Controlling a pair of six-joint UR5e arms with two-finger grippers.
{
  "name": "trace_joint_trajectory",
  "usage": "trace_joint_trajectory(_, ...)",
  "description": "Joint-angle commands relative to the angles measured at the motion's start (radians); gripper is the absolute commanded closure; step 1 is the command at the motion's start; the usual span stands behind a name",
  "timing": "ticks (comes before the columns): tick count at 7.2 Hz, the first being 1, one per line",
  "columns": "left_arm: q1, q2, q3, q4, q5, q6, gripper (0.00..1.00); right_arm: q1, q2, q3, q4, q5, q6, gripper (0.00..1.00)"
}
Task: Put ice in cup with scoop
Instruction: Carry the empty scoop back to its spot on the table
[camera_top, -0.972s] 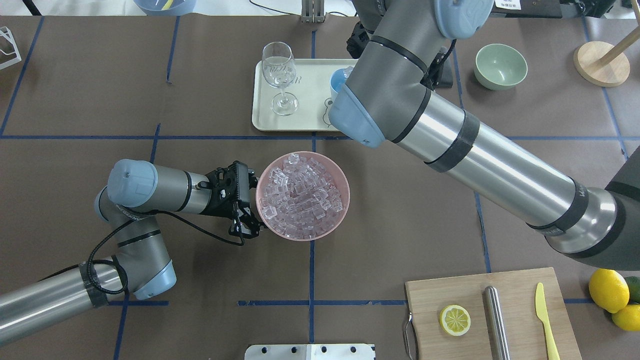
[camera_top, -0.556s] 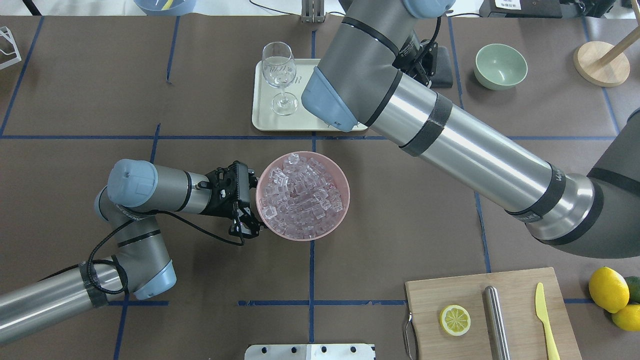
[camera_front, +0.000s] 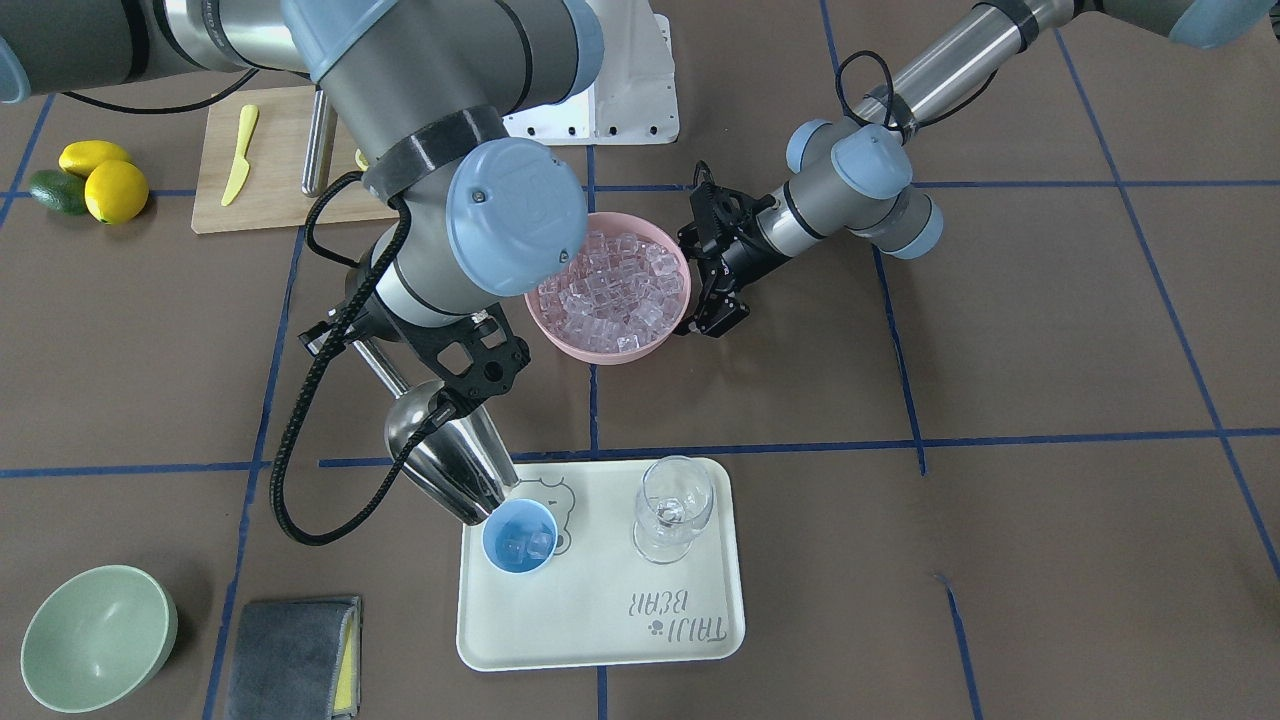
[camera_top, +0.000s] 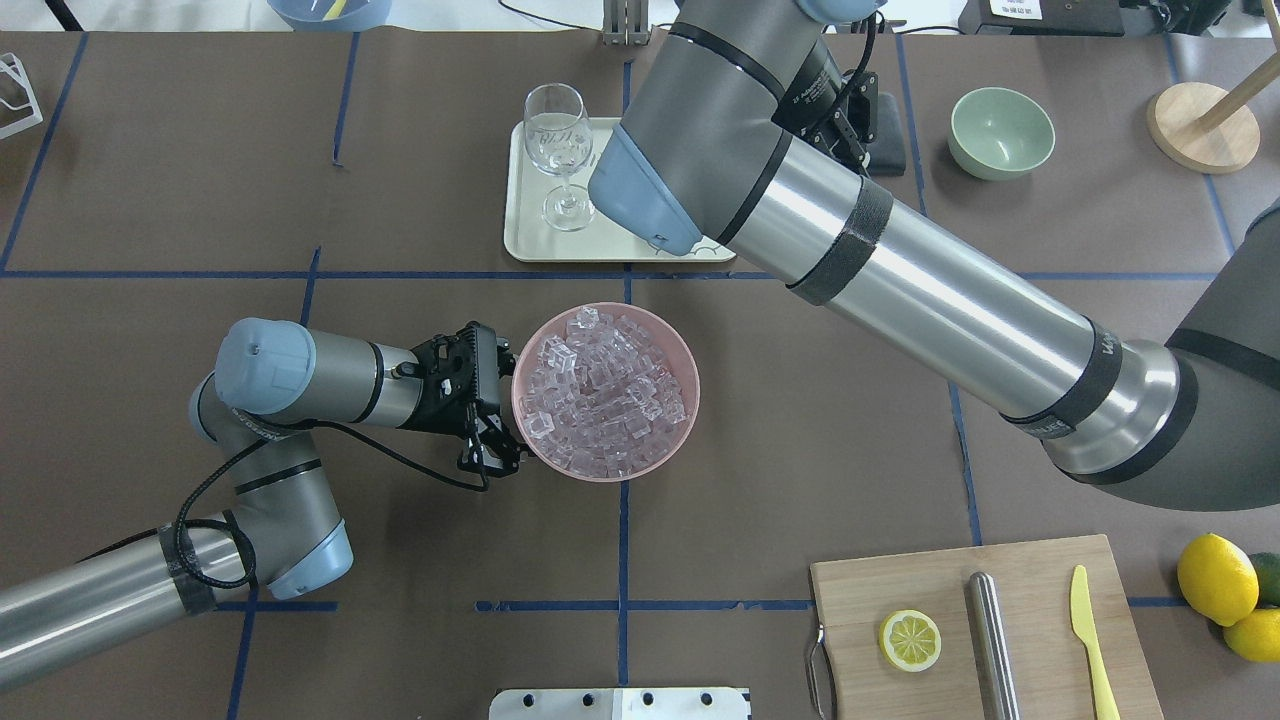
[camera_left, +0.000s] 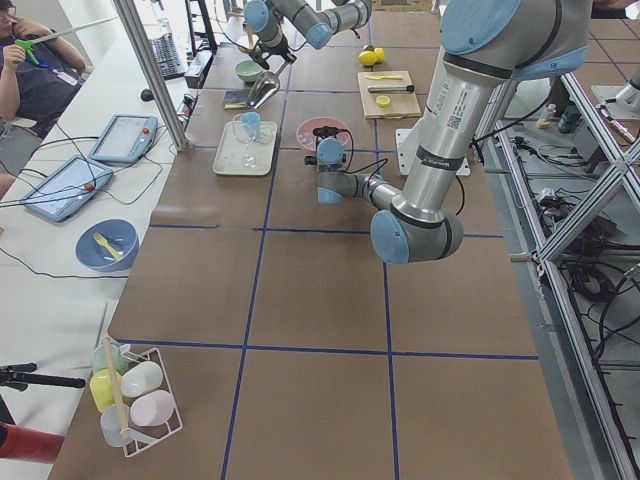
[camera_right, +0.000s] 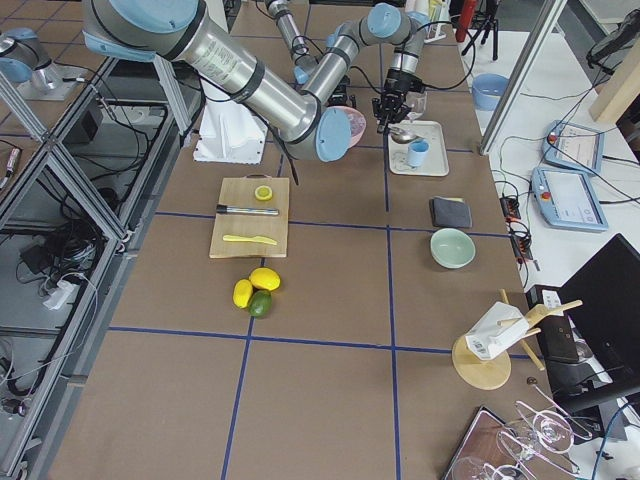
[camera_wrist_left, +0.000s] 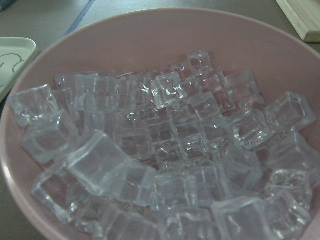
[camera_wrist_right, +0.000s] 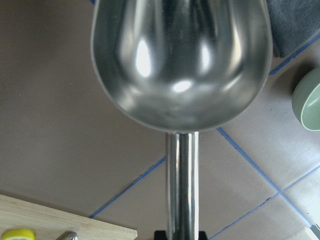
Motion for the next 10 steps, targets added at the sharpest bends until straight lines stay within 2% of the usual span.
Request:
trace_joint_trajectory(1, 0.0, 0.0, 0.0, 0.0, 0.0, 0.0, 0.0, 0.0, 0.008, -0.001, -0.003, -0.01, -0.02, 1.0)
trace_joint_trajectory(4, 0.0, 0.0, 0.0, -0.001, 0.0, 0.0, 0.0, 0.026, 0.014, 0.022, -0.003, 0.017, -0.015, 1.0)
trace_joint_trajectory(6, -0.003, 0.0, 0.0, -0.001, 0.0, 0.0, 0.0, 0.127, -0.027, 0.081, 0.014, 0.165, 0.061, 1.0)
trace_joint_trajectory(7, -0.005, 0.0, 0.0, 0.0, 0.0, 0.0, 0.0, 0.15, -0.135, 0.235, 0.017, 0.225, 0.227, 1.0)
trace_joint_trajectory(8, -0.005, 0.0, 0.0, -0.001, 0.0, -0.002, 0.0, 0.156, -0.288, 0.407, 0.102, 0.241, 0.303, 1.0)
trace_joint_trajectory(9, -0.006, 0.002, 0.0, -0.001, 0.0, 0.0, 0.0, 0.163, -0.446, 0.529, 0.211, 0.302, 0.365, 1.0)
trace_joint_trajectory(10, -0.008, 0.002, 0.0, -0.001, 0.0, 0.0, 0.0, 0.169, -0.546, 0.583, 0.296, 0.347, 0.444, 1.0)
